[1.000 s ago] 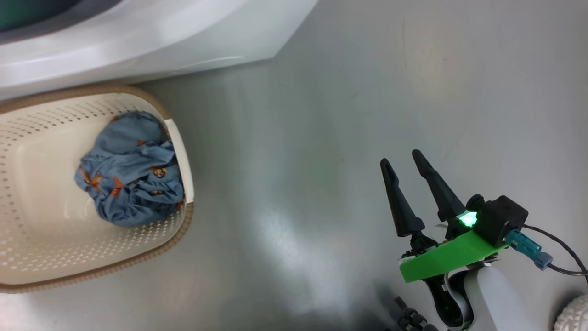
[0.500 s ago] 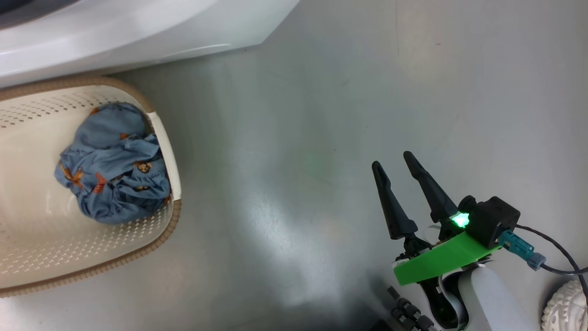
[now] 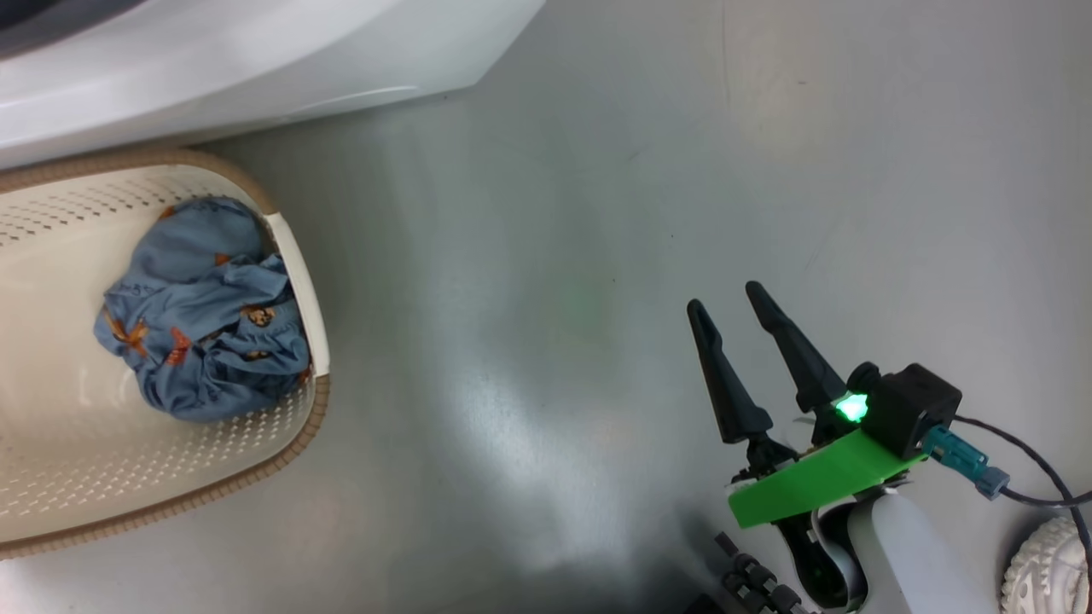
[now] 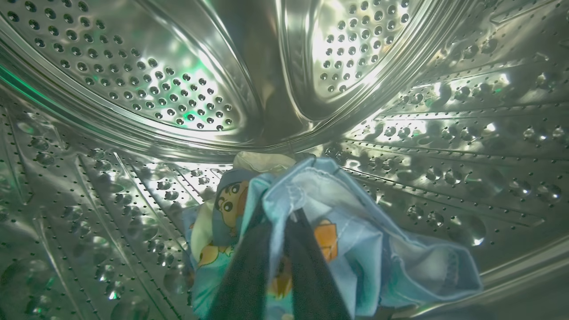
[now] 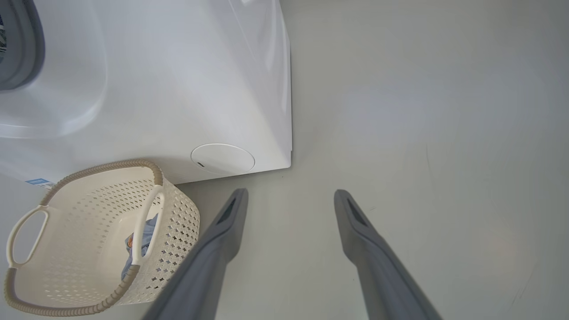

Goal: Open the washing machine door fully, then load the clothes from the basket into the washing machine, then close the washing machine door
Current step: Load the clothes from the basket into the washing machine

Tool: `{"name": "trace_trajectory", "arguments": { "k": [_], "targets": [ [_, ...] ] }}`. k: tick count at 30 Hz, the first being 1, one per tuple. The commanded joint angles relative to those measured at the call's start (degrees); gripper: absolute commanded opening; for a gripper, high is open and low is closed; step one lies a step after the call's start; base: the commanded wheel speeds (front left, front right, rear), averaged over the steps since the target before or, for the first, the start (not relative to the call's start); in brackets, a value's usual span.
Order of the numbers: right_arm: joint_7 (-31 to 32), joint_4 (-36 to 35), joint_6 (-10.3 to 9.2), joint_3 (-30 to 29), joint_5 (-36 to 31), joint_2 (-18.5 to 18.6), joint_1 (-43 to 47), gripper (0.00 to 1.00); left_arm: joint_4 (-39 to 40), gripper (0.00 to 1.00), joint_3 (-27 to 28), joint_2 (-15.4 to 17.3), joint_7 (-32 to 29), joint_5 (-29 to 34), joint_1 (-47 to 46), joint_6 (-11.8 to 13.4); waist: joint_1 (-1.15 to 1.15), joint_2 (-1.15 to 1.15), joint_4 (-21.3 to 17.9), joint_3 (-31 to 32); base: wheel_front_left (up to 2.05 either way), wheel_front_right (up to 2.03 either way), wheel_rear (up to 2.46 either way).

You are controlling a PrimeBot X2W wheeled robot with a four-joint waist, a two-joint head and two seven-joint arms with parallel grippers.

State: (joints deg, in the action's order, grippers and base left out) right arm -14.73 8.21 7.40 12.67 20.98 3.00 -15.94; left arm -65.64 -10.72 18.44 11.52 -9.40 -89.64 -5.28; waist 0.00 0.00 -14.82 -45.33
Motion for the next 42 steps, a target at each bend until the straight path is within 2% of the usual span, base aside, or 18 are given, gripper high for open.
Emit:
{"name": "trace_trajectory", "arguments": {
  "k": [1, 11, 21, 34, 42],
  "targets": [
    [-0.27, -0.8, 0.09, 1.46, 0.59, -0.13, 0.65, 1.0, 0.85, 1.0, 0.2, 2.22, 0.55, -0.6, -0.84, 0.3, 0.0, 0.0, 0.15, 0.29, 0.0, 0.0, 0.0],
    [-0.27, -0.45, 0.09, 0.42, -0.08, -0.13, 0.57, 1.0, -0.1, 1.0, 0.63, 1.16, 2.71, -2.15, 3.3, 1.85, 0.0, 0.0, 1.84, 3.44, 0.0, 0.0, 0.0],
    [-0.27, 0.32, 0.09, -0.85, -1.49, -0.13, 1.08, 1.0, 2.8, 1.0, 1.71, -0.23, 3.43, -4.28, 10.12, 2.69, 0.0, 0.0, 4.73, 8.23, 0.0, 0.0, 0.0],
    [-0.27, 1.32, 0.09, -1.66, -2.66, -0.13, 1.65, 1.0, 10.35, 1.0, 4.26, -3.17, 3.47, -7.38, 21.51, 3.26, 0.0, 0.0, 8.35, 15.18, 0.0, 0.0, 0.0],
    [-0.27, 2.34, 0.09, -1.38, -3.28, -0.13, 3.05, 1.0, 15.73, 1.0, 4.35, -4.26, 3.47, -6.98, 29.45, 3.64, 0.0, 0.0, 10.13, 20.51, 0.0, 0.0, 0.0]
  ]
}}
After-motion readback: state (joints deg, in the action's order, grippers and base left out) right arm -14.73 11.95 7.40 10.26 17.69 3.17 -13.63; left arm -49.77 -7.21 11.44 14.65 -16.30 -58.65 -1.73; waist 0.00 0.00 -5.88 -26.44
